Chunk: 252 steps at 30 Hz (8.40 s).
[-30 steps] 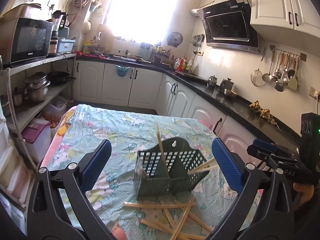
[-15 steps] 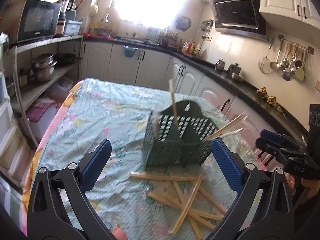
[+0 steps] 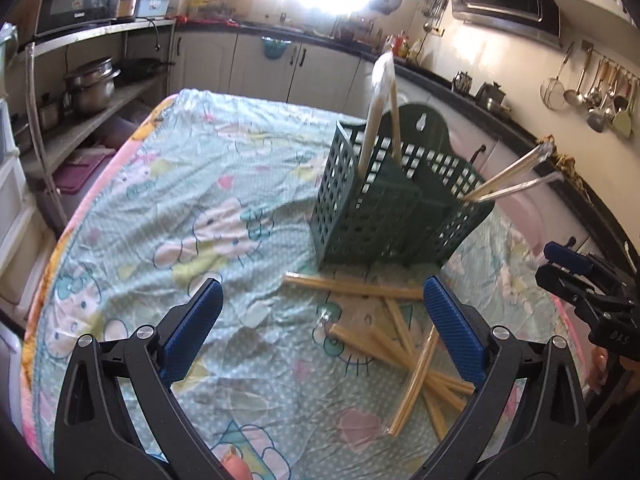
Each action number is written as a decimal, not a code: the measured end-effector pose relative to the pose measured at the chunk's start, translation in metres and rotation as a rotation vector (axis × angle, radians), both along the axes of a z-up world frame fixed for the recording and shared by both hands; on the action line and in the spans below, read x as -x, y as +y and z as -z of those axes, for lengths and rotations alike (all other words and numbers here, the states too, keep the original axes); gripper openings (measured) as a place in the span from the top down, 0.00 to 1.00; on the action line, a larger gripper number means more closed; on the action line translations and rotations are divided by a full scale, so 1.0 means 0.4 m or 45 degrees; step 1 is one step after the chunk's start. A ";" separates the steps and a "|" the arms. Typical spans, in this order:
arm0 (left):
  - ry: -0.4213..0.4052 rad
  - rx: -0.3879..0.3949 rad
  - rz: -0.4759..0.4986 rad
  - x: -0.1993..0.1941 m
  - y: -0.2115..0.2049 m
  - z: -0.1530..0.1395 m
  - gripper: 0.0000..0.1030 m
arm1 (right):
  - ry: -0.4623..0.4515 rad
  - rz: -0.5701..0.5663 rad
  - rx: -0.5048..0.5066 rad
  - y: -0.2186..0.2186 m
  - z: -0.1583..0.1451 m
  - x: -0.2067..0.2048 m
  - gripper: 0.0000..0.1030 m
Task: Organize utensils
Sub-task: 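Move both open tools back toward the remaining chopsticks, then close the left tool on a wooden chopstick while the right tool grasps another chopstick, then lift the left tool's chopstick over the green caddy while the right tool carries its chopstick there, then open the left tool over the caddy while the right tool releases its chopstick into it, then move both open tools back down toward the chopstick pile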
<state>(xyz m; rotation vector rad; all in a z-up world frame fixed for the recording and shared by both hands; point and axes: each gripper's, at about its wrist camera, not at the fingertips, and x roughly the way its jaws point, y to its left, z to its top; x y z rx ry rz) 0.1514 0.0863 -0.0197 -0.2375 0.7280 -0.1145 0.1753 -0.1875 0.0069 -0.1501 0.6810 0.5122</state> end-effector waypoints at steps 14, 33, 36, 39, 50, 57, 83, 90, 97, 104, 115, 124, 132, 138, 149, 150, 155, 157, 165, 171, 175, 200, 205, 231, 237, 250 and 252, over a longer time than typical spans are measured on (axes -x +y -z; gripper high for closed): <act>0.127 0.082 0.046 -0.046 -0.011 0.080 0.14 | 0.086 0.022 0.041 0.003 0.097 -0.036 0.35; 0.295 0.398 -0.038 -0.154 0.050 0.177 0.38 | 0.424 0.112 -0.117 0.016 0.219 -0.202 0.48; 0.296 0.444 -0.054 -0.167 0.065 0.181 0.40 | 0.457 0.118 -0.141 0.021 0.226 -0.216 0.49; 0.292 0.470 -0.073 -0.178 0.079 0.186 0.45 | 0.473 0.122 -0.149 0.023 0.228 -0.229 0.50; 0.279 0.510 -0.120 -0.185 0.104 0.191 0.64 | 0.556 0.169 -0.244 0.004 0.248 -0.288 0.67; 0.281 0.524 -0.148 -0.182 0.121 0.203 0.80 | 0.531 0.168 -0.266 -0.024 0.232 -0.279 0.89; 0.233 0.759 -0.097 -0.183 0.173 0.231 0.77 | 0.358 0.085 -0.292 -0.073 0.083 -0.148 0.94; 0.241 0.594 -0.053 -0.197 0.128 0.211 0.93 | 0.290 0.022 -0.315 -0.054 0.012 -0.108 0.94; 0.224 0.543 -0.019 -0.185 0.122 0.201 1.00 | 0.187 -0.053 -0.324 -0.009 -0.076 -0.069 0.95; 0.102 0.520 0.054 -0.111 0.126 0.092 1.00 | 0.050 -0.109 -0.323 0.005 -0.167 -0.046 0.95; -0.135 0.542 0.259 -0.036 0.050 -0.157 1.00 | -0.105 -0.112 -0.339 -0.006 -0.271 -0.030 0.95; -0.252 0.528 0.409 -0.034 -0.032 -0.310 1.00 | -0.192 -0.101 -0.372 -0.023 -0.335 -0.029 0.95; -0.345 0.529 0.466 -0.041 -0.061 -0.410 1.00 | -0.248 -0.094 -0.400 -0.031 -0.373 -0.032 0.95; -0.427 0.514 0.471 -0.059 -0.070 -0.491 1.00 | -0.297 -0.071 -0.433 -0.047 -0.411 -0.045 0.95; -0.493 0.445 0.423 -0.124 -0.075 -0.574 1.00 | -0.419 -0.011 -0.479 -0.060 -0.490 -0.092 0.95; -0.488 0.439 0.413 -0.133 -0.070 -0.575 1.00 | -0.428 -0.009 -0.484 -0.061 -0.495 -0.098 0.95; -0.470 0.421 0.382 -0.160 -0.051 -0.573 1.00 | -0.479 0.030 -0.473 -0.064 -0.499 -0.129 0.95; -0.459 0.420 0.374 -0.170 -0.046 -0.568 1.00 | -0.482 0.045 -0.474 -0.067 -0.492 -0.143 0.95; -0.426 0.404 0.358 -0.194 -0.045 -0.540 1.00 | -0.499 0.100 -0.439 -0.066 -0.452 -0.194 0.95; -0.390 0.403 0.328 -0.210 -0.031 -0.503 1.00 | -0.473 0.131 -0.407 -0.056 -0.399 -0.230 0.95; -0.361 0.391 0.305 -0.220 -0.020 -0.472 1.00 | -0.446 0.146 -0.394 -0.051 -0.358 -0.254 0.95; -0.228 0.240 0.226 -0.227 -0.029 -0.323 0.98 | -0.287 0.212 -0.357 -0.032 -0.227 -0.287 0.79; -0.243 0.191 0.198 -0.210 -0.034 -0.325 0.69 | -0.276 0.197 -0.341 -0.035 -0.228 -0.270 0.69; -0.308 0.034 0.081 -0.055 -0.029 -0.338 0.10 | -0.211 0.140 -0.264 -0.066 -0.224 -0.111 0.44; -0.323 0.027 0.057 -0.021 -0.029 -0.331 0.10 | -0.200 0.103 -0.249 -0.063 -0.211 -0.073 0.44; -0.267 -0.006 0.023 0.022 -0.020 -0.268 0.10 | -0.144 0.010 -0.170 -0.019 -0.145 -0.008 0.44; -0.246 -0.005 0.015 0.026 -0.015 -0.253 0.10 | -0.128 -0.006 -0.159 -0.011 -0.132 -0.003 0.44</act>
